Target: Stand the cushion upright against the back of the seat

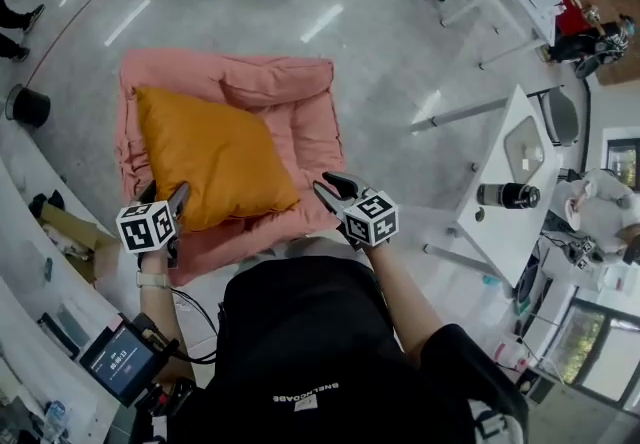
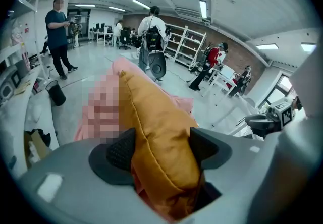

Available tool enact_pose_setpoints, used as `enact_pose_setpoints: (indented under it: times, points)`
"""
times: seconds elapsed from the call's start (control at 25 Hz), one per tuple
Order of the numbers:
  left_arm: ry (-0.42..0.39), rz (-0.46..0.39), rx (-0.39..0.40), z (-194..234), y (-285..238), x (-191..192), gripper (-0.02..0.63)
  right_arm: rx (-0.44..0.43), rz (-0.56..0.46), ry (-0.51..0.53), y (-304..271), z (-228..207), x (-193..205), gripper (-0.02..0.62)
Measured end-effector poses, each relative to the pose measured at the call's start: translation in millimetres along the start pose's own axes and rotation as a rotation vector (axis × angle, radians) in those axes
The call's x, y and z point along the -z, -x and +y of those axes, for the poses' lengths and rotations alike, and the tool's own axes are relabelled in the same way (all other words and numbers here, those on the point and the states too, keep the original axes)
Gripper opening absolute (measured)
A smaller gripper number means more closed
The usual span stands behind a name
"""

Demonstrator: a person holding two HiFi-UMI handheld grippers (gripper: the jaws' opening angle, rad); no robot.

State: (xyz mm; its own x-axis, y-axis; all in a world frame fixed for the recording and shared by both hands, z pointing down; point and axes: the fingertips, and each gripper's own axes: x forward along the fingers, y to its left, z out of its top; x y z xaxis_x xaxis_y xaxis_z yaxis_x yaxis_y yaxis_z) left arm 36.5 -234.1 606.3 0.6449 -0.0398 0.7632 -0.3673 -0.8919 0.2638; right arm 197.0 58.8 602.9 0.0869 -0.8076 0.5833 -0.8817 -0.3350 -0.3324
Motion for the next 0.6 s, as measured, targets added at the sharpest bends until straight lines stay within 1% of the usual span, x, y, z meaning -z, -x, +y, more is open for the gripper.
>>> enact_pose_setpoints:
  times: [0.16, 0.24, 0.32, 0.44, 0.6]
  points:
    - [0.023, 0.009, -0.006, -5, -4, 3, 0.277, 0.022, 0.005, -0.045, 11, -5, 15, 0.123]
    - [0.032, -0.006, -0.005, -7, -5, 0, 0.221, 0.032, 0.003, -0.068, 14, -5, 20, 0.121]
    - [0.036, -0.034, -0.004, -8, -5, -4, 0.187, 0.038, 0.004, -0.080, 15, -4, 24, 0.118]
    - [0.035, -0.086, -0.002, -13, -3, -11, 0.166, 0.043, 0.005, -0.086, 16, -6, 29, 0.118]
    - [0.008, -0.157, -0.004, -22, 7, -22, 0.163, 0.039, 0.004, -0.089, 17, -5, 29, 0.117]
